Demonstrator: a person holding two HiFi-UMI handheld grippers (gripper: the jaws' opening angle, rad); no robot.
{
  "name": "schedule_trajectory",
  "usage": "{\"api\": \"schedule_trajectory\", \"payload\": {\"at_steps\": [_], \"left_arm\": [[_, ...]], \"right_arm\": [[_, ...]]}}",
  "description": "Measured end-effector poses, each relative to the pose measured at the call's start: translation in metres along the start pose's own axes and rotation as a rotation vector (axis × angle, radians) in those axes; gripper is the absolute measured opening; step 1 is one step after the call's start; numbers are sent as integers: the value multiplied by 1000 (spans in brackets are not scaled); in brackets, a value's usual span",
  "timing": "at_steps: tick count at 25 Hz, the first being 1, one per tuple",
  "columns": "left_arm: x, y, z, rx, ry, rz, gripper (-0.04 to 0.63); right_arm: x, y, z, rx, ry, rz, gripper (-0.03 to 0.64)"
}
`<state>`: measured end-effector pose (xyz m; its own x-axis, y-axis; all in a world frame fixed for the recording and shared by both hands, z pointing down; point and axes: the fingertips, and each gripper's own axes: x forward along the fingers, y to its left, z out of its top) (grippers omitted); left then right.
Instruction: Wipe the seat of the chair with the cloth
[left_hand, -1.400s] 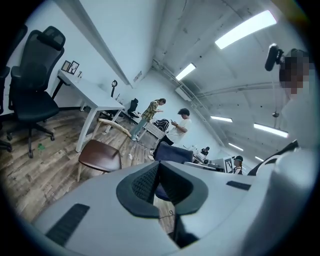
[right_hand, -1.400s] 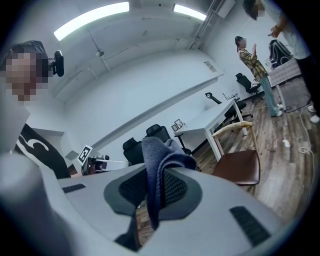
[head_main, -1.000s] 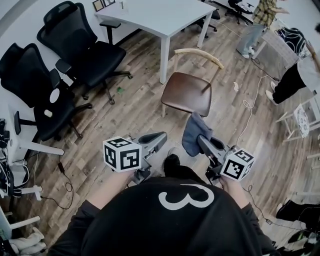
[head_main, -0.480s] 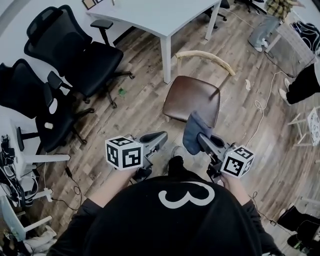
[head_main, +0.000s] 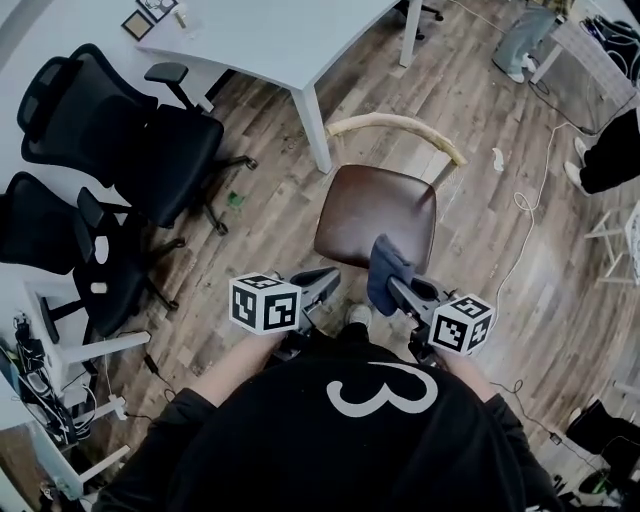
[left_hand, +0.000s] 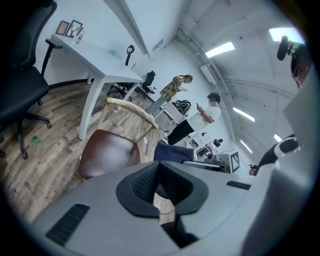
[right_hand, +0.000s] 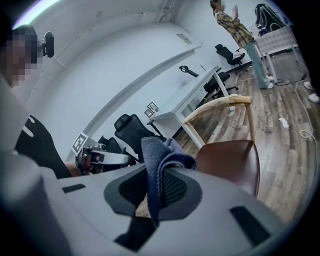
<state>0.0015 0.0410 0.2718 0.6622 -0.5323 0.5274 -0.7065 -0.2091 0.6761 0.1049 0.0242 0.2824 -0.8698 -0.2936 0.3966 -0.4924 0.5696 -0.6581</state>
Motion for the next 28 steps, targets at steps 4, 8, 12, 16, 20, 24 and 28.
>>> {"api": "schedule_trajectory", "payload": {"at_steps": [4, 8, 12, 16, 20, 24, 28], "left_arm": [[17, 20, -1, -62, 62, -25, 14], [31, 42, 13, -127, 102, -62, 14], [47, 65, 31, -119, 168, -81, 14], [58, 97, 41, -90, 243, -69, 14], [67, 133, 47, -124, 283, -65, 14], [77, 170, 53, -168, 308, -60, 14], [92, 214, 54, -150, 355, -38, 14]], "right_arm": [[12, -18, 0, 40, 7, -45, 49], [28, -33, 8, 86, -3, -88, 49], [44, -46, 22, 117, -12, -136, 49], [63, -57, 29, 168, -21, -174, 49], [95, -75, 29, 241, -8, -208, 49], [126, -90, 30, 283, 2, -235, 49], [161, -115, 32, 352, -12, -252, 49]]}}
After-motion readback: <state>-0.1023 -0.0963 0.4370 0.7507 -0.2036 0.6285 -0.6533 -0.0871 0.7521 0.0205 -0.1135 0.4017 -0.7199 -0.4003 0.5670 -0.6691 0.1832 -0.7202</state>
